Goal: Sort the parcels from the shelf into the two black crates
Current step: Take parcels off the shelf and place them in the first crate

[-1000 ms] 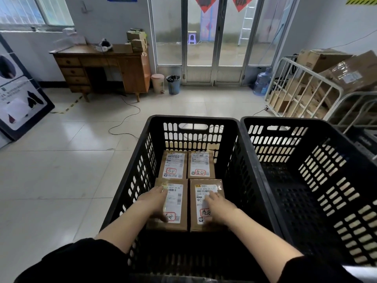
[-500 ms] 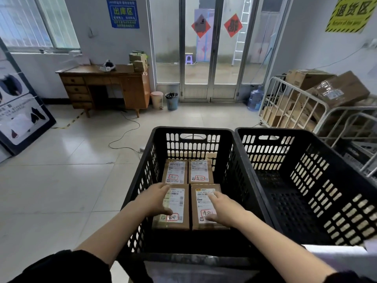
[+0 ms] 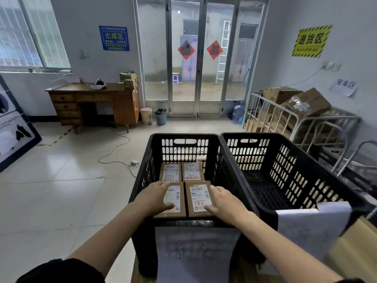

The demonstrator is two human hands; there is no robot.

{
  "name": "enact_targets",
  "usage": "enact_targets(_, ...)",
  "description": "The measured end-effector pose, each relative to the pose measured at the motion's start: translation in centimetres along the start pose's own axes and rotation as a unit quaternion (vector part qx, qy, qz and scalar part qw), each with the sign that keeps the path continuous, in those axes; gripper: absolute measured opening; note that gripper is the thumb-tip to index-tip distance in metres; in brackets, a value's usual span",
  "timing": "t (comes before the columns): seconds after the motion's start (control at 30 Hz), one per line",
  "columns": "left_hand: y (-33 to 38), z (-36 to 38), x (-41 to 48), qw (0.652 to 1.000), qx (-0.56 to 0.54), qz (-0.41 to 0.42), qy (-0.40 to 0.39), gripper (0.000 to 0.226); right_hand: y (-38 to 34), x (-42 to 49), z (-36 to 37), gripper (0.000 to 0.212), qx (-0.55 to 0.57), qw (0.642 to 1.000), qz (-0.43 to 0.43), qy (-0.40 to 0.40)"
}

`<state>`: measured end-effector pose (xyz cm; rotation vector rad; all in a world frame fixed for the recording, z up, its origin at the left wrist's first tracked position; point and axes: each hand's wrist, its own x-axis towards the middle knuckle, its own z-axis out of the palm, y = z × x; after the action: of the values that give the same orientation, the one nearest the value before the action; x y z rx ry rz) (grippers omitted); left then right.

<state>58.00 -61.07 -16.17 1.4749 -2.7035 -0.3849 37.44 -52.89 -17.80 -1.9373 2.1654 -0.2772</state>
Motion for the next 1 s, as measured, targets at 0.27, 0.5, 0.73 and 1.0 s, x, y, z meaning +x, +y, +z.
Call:
enact_targets(0.27, 1.8, 0.1, -5.6, 0.997, -0.039, 0.031, 0.065, 0.069, -1.8, -7.9, 0.3, 0.067, 0.010, 0.993, 0.021, 0.119)
enact_targets(0.5, 4.4, 0.9, -9.5, 0.990, -0.066, 0.074, 0.096, 0.064, -1.8, -15.0, 0.8, 0.067, 0.006, 0.986, 0.067, 0.152)
enact_targets(0.73, 10.3, 1.9, -11.2, 0.982, -0.054, 0.162, 0.075, 0.060, 0.1, -21.5, -0.1, 0.066, -0.022, 0.975, 0.148, 0.166)
enact_targets(1.0, 20.2, 5.1, -12.8, 0.963, -0.048, 0.265, 0.017, 0.061, 4.6, -31.1, -1.6, 0.065, -0.030, 0.945, 0.286, 0.155)
